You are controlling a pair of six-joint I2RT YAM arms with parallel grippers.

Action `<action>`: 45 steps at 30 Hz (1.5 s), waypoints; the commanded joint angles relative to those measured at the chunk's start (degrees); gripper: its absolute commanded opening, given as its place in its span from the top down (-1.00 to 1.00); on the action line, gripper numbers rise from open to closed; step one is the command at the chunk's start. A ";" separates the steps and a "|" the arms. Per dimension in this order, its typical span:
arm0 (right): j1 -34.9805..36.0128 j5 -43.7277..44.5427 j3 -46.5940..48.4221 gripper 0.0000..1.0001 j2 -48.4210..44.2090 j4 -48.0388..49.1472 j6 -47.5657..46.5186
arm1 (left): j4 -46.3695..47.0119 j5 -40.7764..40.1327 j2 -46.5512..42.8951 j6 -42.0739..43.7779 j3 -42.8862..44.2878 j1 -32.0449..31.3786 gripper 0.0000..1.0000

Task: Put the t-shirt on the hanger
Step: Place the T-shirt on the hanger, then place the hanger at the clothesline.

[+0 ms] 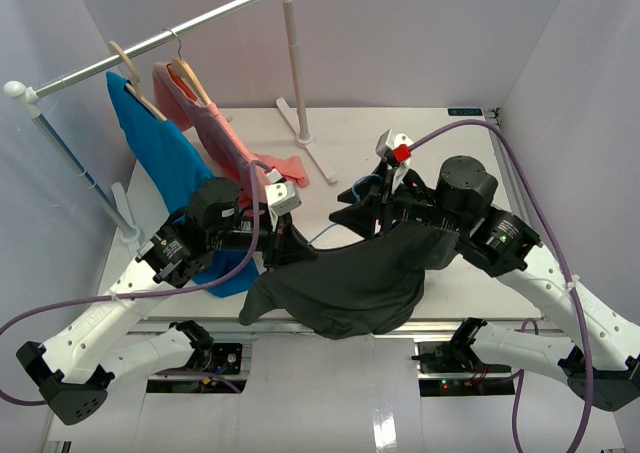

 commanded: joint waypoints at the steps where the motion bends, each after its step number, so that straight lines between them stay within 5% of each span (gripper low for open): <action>1: 0.13 9.70 -1.03 -0.18 -3.41 4.45 2.68 | 4.68 -4.57 -3.39 -3.42 -3.05 -0.01 1.00; 12: 0.10 25.08 -3.98 -0.96 -9.40 5.74 6.05 | 8.26 -15.84 -3.55 -8.12 -4.09 0.02 1.00; 27: 0.09 45.91 -12.28 -0.96 -26.58 4.22 3.45 | 1.03 -55.25 4.16 -17.40 7.50 0.02 1.00; 45: 0.16 46.57 -10.77 -0.95 -26.84 -0.44 4.20 | -1.45 -72.00 21.75 -27.75 30.03 0.02 1.00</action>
